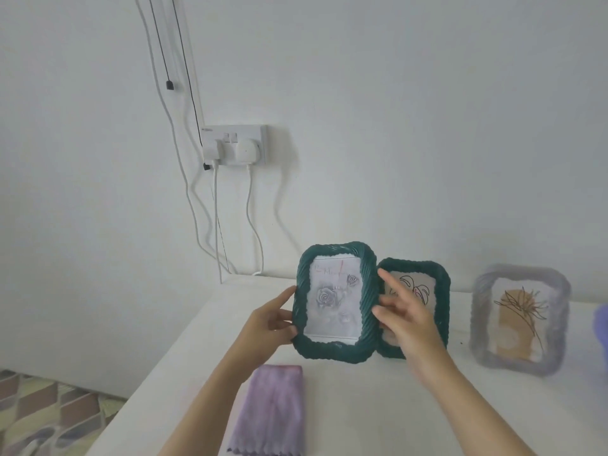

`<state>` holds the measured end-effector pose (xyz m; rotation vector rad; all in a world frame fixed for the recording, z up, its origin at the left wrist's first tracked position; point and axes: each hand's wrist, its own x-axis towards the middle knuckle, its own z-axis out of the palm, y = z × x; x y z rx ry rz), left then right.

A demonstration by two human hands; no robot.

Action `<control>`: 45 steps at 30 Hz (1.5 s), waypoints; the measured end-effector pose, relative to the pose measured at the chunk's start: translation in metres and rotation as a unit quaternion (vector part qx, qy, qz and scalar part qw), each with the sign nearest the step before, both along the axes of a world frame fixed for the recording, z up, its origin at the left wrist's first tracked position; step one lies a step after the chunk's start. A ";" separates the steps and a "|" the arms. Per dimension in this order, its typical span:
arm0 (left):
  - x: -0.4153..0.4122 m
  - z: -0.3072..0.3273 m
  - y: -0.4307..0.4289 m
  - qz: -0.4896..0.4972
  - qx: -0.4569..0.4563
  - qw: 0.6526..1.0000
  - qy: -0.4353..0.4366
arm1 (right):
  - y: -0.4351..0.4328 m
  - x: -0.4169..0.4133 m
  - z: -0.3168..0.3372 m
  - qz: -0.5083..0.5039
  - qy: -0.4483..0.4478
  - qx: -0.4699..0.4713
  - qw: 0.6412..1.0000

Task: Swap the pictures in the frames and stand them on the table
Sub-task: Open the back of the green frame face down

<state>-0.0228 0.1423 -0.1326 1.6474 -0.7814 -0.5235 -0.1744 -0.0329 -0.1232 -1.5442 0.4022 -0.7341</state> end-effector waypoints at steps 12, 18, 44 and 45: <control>-0.063 -0.019 -0.016 0.044 0.054 0.998 0.002 | 0.042 -0.068 -0.001 -0.092 0.028 -0.115 0.989; -0.105 0.014 -0.034 0.041 0.015 0.998 -0.053 | 0.070 -0.075 -0.019 -0.111 0.072 -0.251 0.959; -0.080 -0.077 -0.032 -0.060 0.102 0.991 -0.060 | 0.021 -0.105 -0.091 -0.202 0.228 -0.141 0.942; -0.084 -0.079 -0.032 -0.071 0.097 0.991 -0.060 | 0.021 -0.106 -0.091 -0.206 0.229 -0.151 0.939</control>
